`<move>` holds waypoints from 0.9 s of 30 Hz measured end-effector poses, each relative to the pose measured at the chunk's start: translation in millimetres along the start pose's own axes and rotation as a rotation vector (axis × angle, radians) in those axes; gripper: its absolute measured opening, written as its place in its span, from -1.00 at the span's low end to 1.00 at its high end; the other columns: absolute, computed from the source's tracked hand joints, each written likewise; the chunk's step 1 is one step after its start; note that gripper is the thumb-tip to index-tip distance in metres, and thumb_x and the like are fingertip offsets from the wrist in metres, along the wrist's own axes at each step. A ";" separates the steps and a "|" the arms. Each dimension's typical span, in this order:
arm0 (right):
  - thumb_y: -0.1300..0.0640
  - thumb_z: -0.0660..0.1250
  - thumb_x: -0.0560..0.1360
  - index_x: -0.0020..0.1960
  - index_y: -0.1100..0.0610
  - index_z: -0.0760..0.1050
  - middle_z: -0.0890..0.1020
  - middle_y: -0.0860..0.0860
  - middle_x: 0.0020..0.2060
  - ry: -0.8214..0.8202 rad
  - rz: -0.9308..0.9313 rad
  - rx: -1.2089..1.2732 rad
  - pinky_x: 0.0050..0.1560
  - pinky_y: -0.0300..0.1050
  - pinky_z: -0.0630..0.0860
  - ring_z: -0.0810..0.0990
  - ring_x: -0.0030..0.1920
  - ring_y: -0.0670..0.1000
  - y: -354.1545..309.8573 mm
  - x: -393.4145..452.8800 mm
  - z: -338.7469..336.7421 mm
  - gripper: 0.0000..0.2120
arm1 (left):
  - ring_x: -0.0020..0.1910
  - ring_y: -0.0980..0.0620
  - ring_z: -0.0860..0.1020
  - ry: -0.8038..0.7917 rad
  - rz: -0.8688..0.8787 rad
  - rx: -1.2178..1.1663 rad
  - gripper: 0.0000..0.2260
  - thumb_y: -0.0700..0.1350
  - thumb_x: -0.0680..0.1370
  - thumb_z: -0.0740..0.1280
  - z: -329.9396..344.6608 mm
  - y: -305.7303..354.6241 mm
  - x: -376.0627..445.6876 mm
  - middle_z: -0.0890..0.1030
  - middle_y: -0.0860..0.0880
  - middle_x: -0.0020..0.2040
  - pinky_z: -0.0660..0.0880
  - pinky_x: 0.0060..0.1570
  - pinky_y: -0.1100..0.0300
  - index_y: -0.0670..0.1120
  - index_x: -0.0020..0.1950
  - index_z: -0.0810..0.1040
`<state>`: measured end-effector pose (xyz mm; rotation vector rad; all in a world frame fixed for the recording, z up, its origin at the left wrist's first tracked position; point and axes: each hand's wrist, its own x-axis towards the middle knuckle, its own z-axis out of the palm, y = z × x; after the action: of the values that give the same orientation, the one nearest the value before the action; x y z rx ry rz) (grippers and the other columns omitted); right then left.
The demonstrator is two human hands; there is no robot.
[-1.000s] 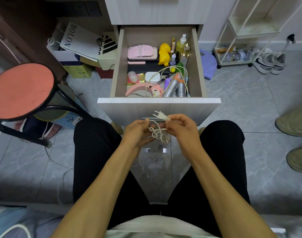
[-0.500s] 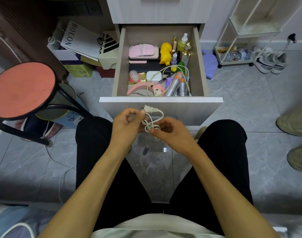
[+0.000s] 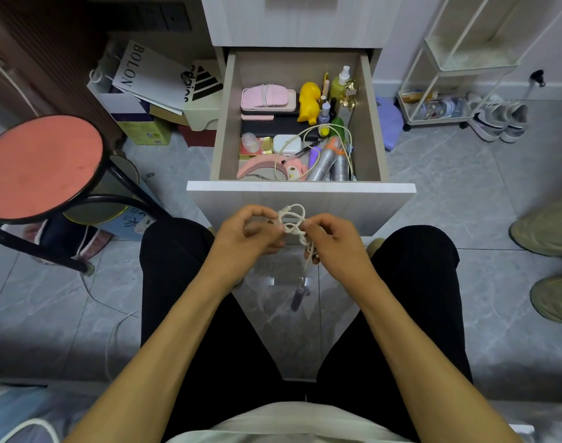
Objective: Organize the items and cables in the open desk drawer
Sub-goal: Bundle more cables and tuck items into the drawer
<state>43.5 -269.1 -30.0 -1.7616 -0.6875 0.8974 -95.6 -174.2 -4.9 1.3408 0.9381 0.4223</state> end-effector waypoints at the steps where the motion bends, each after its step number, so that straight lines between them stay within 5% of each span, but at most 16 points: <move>1: 0.18 0.28 0.57 -0.12 0.12 0.56 0.59 -0.04 -0.40 0.003 -0.004 0.018 -0.42 -0.17 0.47 0.56 -0.41 -0.03 -1.0 -0.3 0.1 -0.88 | -0.17 0.03 0.68 -0.018 0.043 0.059 -0.87 -0.24 0.52 0.42 0.7 -1.2 -2.0 0.70 -0.02 -0.20 0.62 -0.02 0.14 -0.05 0.00 0.57; 5: 0.20 0.29 0.58 -0.04 0.14 0.45 0.60 0.00 -0.37 -0.045 -0.011 0.114 -0.42 -0.14 0.50 0.57 -0.38 0.03 -4.1 -3.3 0.3 -0.97 | -0.08 0.18 0.64 0.014 0.367 0.491 -0.83 -0.20 0.51 0.44 2.3 -3.5 -3.7 0.70 0.09 -0.05 0.55 0.03 0.32 0.06 0.02 0.63; 9: 0.03 0.35 0.55 -0.07 0.06 0.48 0.63 0.05 -0.22 -0.071 -0.026 0.055 -0.27 -0.06 0.51 0.61 -0.22 0.12 -6.5 -2.7 -3.2 -0.89 | -0.06 0.07 0.63 0.071 0.552 0.814 -0.86 -0.16 0.56 0.38 -1.3 -7.2 1.3 0.69 0.03 -0.01 0.54 0.03 0.21 -0.05 0.10 0.65; 13: -0.11 0.45 0.43 0.12 -0.06 0.51 0.58 -0.13 -0.01 -0.152 -0.251 -0.276 -0.03 -0.29 0.50 0.56 -0.02 -0.15 -5.5 -3.8 -4.2 -0.69 | -0.15 0.03 0.64 0.200 0.508 0.729 -0.90 -0.22 0.55 0.37 -0.9 -7.0 2.5 0.70 0.00 -0.11 0.52 -0.03 0.22 -0.11 -0.02 0.67; 16: 0.03 0.38 0.51 0.11 0.06 0.58 0.58 -0.07 -0.04 -0.089 -0.467 -0.423 -0.03 -0.20 0.51 0.53 -0.06 -0.14 1.6 -1.1 -1.7 -0.79 | -0.22 0.12 0.67 0.172 0.367 0.541 -0.91 -0.21 0.56 0.36 5.2 -5.1 2.3 0.70 0.06 -0.17 0.61 -0.05 0.14 -0.09 -0.06 0.67; 21: 0.18 0.37 0.53 -0.04 0.09 0.65 0.66 -0.01 -0.18 -0.090 -0.166 -0.054 0.00 -0.07 0.56 0.60 -0.13 -0.08 -10.1 2.4 -3.8 -0.91 | -0.11 0.14 0.65 0.153 0.409 0.433 -0.89 -0.17 0.57 0.36 6.1 -1.0 0.7 0.70 0.09 -0.12 0.60 0.00 0.10 -0.04 -0.02 0.68; 27: 0.19 0.39 0.48 -0.19 0.04 0.69 0.60 0.32 -0.14 -0.110 0.072 0.173 0.05 0.21 0.55 0.55 -0.17 0.10 -20.1 2.8 -3.3 -0.86 | -0.06 0.25 0.48 0.224 0.609 0.543 -0.91 -0.24 0.53 0.40 4.8 -1.5 0.7 0.43 0.02 -0.01 0.40 -0.06 0.50 -0.08 -0.04 0.69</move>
<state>46.9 -261.8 -11.1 -1.6005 -0.6008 1.0775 -91.8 -177.1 -6.7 2.1209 0.8419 0.8337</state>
